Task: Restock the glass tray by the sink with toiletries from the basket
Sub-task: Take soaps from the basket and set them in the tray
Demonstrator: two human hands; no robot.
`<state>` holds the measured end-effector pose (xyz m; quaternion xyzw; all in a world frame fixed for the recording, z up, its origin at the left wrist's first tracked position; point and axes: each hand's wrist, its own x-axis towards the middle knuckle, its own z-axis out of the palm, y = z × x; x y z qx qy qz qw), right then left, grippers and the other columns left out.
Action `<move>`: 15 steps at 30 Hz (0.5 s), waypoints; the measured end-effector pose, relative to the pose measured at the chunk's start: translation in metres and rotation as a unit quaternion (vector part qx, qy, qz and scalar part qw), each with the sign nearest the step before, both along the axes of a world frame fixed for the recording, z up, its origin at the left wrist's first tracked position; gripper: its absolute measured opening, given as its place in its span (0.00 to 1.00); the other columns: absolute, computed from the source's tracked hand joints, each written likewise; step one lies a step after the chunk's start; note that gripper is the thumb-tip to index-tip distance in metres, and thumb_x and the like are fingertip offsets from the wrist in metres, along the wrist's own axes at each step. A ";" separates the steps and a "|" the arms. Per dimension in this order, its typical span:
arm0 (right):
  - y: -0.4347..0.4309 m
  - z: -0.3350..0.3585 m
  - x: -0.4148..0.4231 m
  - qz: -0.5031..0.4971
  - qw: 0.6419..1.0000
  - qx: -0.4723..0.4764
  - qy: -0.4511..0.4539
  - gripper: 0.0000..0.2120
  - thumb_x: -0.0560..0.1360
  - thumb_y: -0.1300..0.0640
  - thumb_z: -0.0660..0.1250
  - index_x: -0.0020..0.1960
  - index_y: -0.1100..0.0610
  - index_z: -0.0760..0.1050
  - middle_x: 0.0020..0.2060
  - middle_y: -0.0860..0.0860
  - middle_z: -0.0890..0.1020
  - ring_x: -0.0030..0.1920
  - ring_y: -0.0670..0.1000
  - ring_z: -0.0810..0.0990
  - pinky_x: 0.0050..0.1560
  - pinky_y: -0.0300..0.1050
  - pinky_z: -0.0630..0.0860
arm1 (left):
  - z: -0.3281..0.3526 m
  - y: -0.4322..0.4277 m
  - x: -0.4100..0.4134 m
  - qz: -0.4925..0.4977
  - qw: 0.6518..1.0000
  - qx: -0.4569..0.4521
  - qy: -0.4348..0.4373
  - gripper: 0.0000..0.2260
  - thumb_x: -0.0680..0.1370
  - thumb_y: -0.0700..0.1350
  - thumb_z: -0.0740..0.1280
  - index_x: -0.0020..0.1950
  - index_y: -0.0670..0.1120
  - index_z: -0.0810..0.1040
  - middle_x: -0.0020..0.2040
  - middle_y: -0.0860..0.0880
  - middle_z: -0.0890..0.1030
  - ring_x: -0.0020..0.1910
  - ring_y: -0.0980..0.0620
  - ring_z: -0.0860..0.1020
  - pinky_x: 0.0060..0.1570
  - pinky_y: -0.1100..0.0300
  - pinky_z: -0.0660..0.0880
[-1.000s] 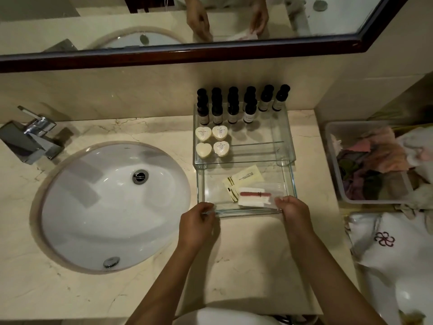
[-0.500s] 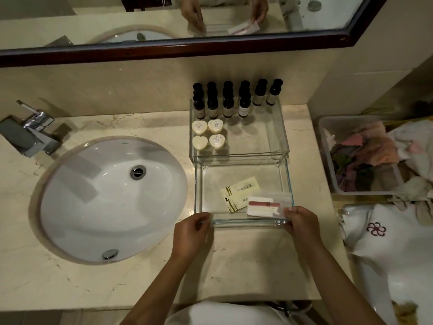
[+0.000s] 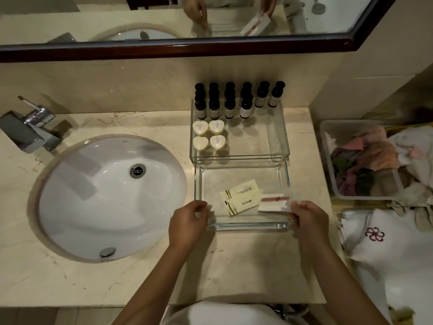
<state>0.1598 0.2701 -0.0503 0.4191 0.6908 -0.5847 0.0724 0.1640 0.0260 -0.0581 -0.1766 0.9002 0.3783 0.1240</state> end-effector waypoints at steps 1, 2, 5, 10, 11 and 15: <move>-0.004 0.005 -0.008 -0.002 0.999 -0.033 0.014 0.10 0.75 0.63 0.65 0.35 0.56 0.75 0.33 0.54 0.77 0.33 0.53 0.74 0.35 0.45 0.71 | 0.005 0.003 -0.007 0.003 1.000 0.003 0.009 0.09 0.77 0.48 0.66 0.55 0.48 0.81 0.50 0.53 0.83 0.49 0.54 0.80 0.49 0.62 0.73; -0.010 0.009 -0.018 -0.002 0.997 -0.067 0.030 0.10 0.76 0.65 0.64 0.36 0.57 0.74 0.33 0.55 0.77 0.31 0.51 0.74 0.31 0.42 0.72 | 0.007 0.007 -0.016 0.007 1.000 0.021 0.009 0.09 0.77 0.47 0.66 0.55 0.47 0.81 0.50 0.52 0.83 0.48 0.54 0.79 0.49 0.63 0.73; -0.031 0.014 -0.046 0.024 0.989 -0.136 0.048 0.10 0.76 0.67 0.63 0.37 0.58 0.71 0.33 0.56 0.76 0.29 0.49 0.75 0.26 0.35 0.74 | 0.008 0.023 -0.043 0.031 0.989 0.135 -0.050 0.10 0.78 0.46 0.65 0.58 0.46 0.78 0.50 0.50 0.80 0.48 0.53 0.78 0.51 0.60 0.74; -0.071 0.001 -0.077 0.113 0.981 -0.154 0.019 0.11 0.78 0.66 0.61 0.38 0.57 0.71 0.33 0.52 0.76 0.29 0.47 0.74 0.26 0.34 0.71 | 0.002 0.039 -0.070 0.167 0.937 0.288 -0.109 0.09 0.79 0.42 0.62 0.57 0.41 0.76 0.44 0.44 0.80 0.37 0.49 0.77 0.42 0.56 0.75; -0.076 -0.003 -0.082 0.126 0.981 -0.144 0.008 0.10 0.78 0.65 0.62 0.38 0.57 0.71 0.33 0.52 0.76 0.28 0.46 0.74 0.26 0.36 0.70 | 0.001 0.037 -0.072 0.168 0.949 0.247 -0.099 0.10 0.79 0.42 0.62 0.58 0.41 0.76 0.46 0.43 0.81 0.39 0.49 0.77 0.43 0.58 0.74; -0.087 -0.021 -0.098 0.183 0.978 -0.079 -0.058 0.08 0.77 0.62 0.64 0.39 0.56 0.72 0.33 0.53 0.77 0.26 0.48 0.73 0.23 0.38 0.69 | 0.000 0.018 -0.069 0.110 0.988 0.073 -0.086 0.15 0.78 0.44 0.63 0.65 0.45 0.72 0.56 0.44 0.80 0.53 0.46 0.79 0.55 0.54 0.74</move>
